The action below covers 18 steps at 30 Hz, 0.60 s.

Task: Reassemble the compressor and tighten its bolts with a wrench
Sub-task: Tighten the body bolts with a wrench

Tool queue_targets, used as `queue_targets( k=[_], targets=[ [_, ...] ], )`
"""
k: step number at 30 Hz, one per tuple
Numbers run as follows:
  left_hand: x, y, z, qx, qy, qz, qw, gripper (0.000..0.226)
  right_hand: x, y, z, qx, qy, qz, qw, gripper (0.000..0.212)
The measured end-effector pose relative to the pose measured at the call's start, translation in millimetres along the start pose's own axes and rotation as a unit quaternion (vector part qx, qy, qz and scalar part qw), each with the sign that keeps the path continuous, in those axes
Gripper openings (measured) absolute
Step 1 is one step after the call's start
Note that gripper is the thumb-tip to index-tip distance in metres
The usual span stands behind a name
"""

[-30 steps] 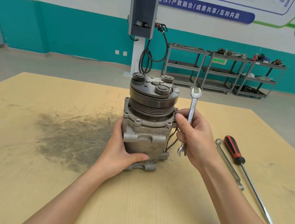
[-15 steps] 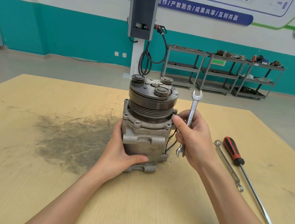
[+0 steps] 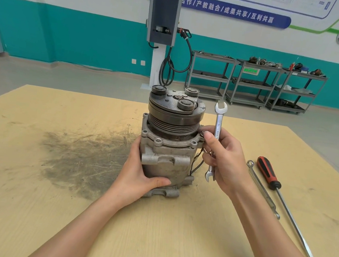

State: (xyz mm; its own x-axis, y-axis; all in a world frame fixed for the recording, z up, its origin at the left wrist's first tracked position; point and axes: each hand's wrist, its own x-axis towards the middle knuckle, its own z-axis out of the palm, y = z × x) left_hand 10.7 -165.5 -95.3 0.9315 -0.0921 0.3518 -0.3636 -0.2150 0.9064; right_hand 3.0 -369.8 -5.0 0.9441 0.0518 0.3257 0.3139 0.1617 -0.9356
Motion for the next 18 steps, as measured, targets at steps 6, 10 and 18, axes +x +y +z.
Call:
queue_targets(
  k=[6,10,18],
  targets=[
    [-1,5,1,0.004,0.005,-0.012,1.0,0.119,0,0,6,-0.003,0.037,0.007,0.999,0.008],
    [-3,7,0,0.001,0.004,-0.018,1.0,0.119,0,-1,3,0.012,0.014,0.0,1.0,0.007],
    [-4,11,0,-0.02,0.005,-0.031,0.999,0.119,3,-5,-4,-0.002,0.063,0.01,0.998,0.026]
  ],
)
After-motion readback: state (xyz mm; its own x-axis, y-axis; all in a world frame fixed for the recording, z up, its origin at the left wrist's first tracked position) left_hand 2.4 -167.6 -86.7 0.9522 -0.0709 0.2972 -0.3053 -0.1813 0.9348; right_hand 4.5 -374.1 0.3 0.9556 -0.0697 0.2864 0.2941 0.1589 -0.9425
